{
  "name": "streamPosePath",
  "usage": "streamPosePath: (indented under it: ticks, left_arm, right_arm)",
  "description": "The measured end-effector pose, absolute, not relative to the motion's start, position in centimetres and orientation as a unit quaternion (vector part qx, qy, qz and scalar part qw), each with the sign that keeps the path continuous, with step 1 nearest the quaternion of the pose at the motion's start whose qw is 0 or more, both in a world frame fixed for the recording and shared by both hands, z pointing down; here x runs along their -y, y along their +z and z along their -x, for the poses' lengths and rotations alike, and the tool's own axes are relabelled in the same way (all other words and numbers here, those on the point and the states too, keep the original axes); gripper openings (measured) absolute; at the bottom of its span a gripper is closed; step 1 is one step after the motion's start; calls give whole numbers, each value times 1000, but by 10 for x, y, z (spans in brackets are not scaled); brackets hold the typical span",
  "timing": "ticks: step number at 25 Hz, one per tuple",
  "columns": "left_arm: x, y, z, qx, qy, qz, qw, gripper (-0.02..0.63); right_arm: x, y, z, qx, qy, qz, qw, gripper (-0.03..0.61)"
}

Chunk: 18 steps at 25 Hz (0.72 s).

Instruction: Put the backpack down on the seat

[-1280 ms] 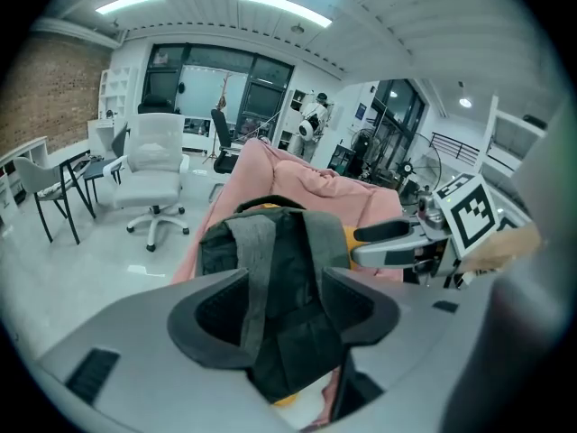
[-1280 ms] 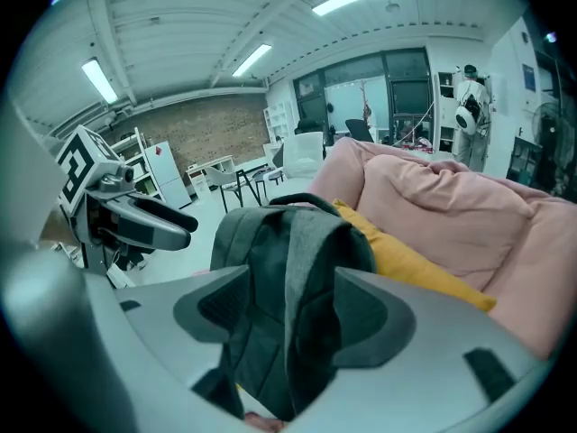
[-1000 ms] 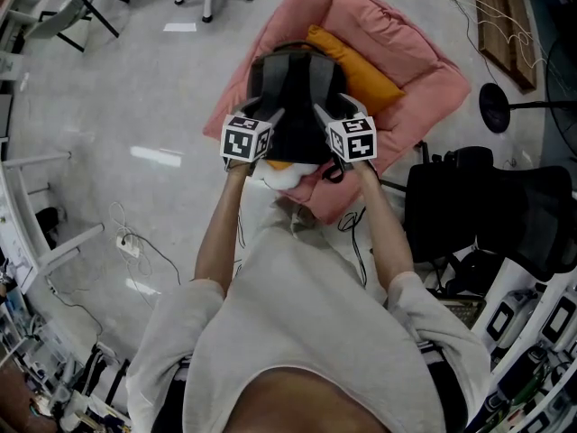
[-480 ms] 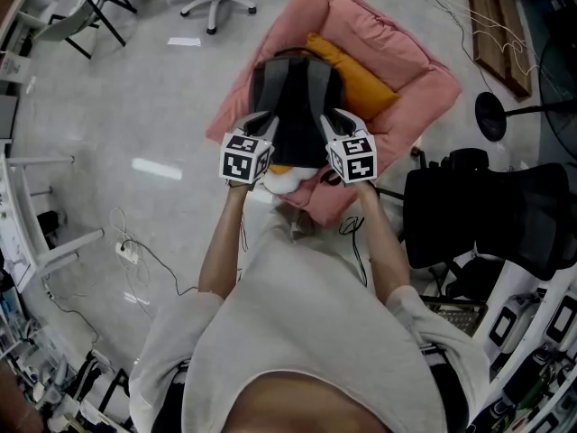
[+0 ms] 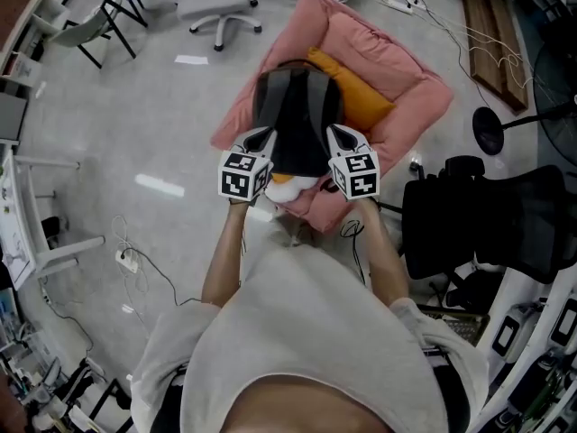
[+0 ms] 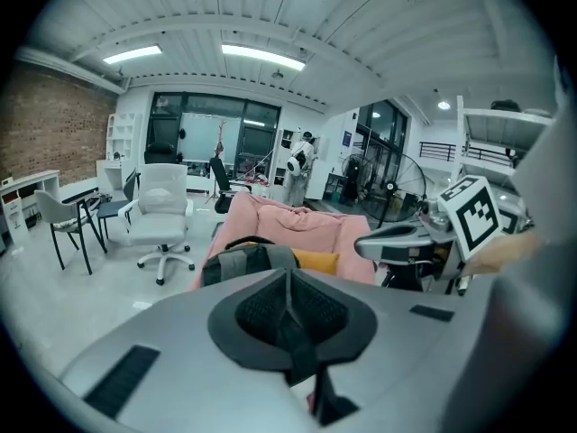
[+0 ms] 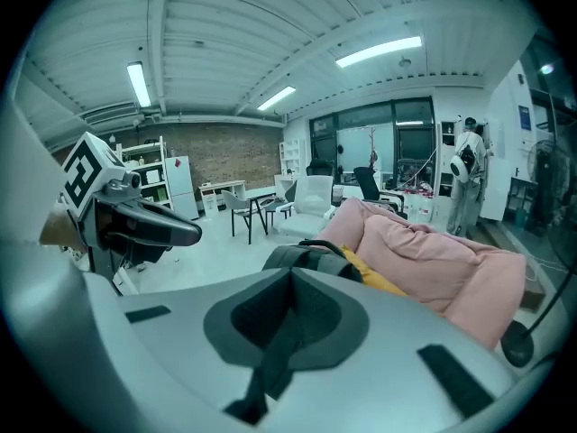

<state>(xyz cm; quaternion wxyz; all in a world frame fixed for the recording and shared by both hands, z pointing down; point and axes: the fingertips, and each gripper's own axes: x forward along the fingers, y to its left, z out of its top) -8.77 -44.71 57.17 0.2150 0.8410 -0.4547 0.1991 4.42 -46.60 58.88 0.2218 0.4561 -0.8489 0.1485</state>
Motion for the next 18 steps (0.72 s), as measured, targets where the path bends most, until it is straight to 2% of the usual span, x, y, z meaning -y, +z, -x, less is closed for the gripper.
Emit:
streamPosePath:
  ticks: [18]
  left_arm:
    - [405, 543, 87, 470, 190, -842, 184, 23]
  right_arm:
    - [416, 552, -63, 857, 102, -461, 206, -3]
